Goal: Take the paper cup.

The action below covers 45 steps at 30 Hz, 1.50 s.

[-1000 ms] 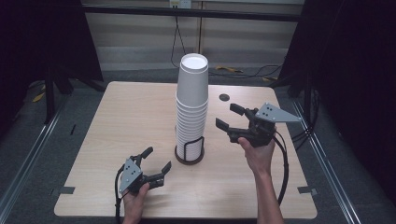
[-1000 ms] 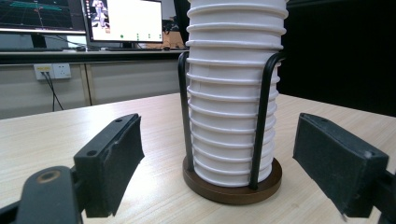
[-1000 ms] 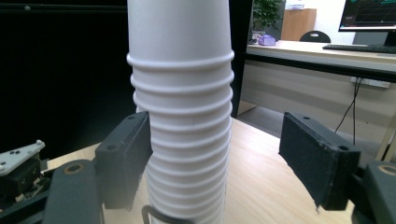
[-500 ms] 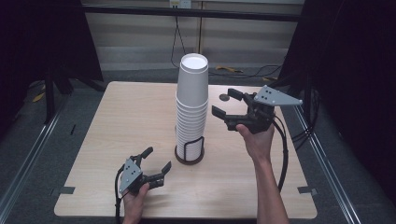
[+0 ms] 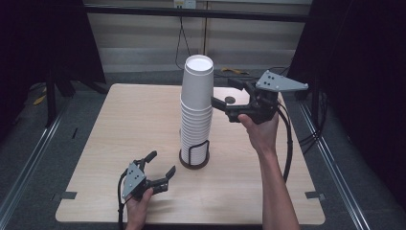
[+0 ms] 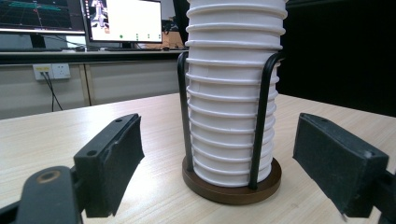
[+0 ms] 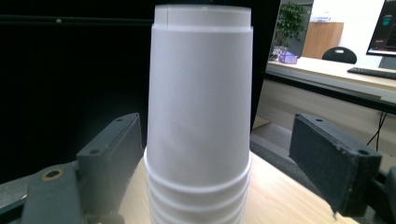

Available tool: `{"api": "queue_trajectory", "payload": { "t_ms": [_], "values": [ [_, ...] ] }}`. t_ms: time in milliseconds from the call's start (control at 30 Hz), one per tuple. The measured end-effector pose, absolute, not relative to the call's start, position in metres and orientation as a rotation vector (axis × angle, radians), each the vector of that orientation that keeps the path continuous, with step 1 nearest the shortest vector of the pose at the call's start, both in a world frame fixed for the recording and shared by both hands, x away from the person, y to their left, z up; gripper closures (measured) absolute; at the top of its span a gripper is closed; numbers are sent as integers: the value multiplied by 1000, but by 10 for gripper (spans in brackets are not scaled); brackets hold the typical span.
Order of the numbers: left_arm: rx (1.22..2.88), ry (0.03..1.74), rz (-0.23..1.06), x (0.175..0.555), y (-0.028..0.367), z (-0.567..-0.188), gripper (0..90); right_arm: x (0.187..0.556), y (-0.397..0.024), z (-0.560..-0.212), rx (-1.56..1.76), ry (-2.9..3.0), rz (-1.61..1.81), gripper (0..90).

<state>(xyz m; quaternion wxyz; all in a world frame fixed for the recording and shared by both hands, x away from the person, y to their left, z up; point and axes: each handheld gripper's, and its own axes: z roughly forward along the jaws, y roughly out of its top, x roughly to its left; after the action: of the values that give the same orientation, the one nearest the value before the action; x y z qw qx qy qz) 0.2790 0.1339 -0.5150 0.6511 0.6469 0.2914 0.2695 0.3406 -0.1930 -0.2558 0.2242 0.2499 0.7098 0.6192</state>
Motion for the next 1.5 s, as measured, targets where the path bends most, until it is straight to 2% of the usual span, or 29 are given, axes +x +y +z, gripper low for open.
{"api": "queue_trajectory", "payload": {
  "t_ms": [100, 167, 433, 1233, 1367, 1433, 1500],
  "values": [
    [1465, 663, 607, 279, 134, -515, 155, 344, -191, -251, 682, 1964, 1710, 148],
    [1466, 663, 607, 279, 134, -515, 155, 349, -185, -247, 669, 2002, 1692, 184],
    [1466, 663, 607, 279, 134, -515, 155, 358, -177, -239, 665, 2038, 1694, 153],
    [1468, 656, 607, 279, 134, -515, 155, 383, -140, -213, 675, 2210, 1589, 134],
    [1467, 657, 606, 279, 134, -515, 155, 387, -138, -213, 694, 2231, 1577, 145],
    [1468, 656, 607, 279, 134, -515, 155, 389, -137, -214, 696, 2230, 1566, 191],
    [1467, 656, 606, 279, 134, -515, 155, 389, -137, -214, 694, 2223, 1567, 199]
  ]
}}
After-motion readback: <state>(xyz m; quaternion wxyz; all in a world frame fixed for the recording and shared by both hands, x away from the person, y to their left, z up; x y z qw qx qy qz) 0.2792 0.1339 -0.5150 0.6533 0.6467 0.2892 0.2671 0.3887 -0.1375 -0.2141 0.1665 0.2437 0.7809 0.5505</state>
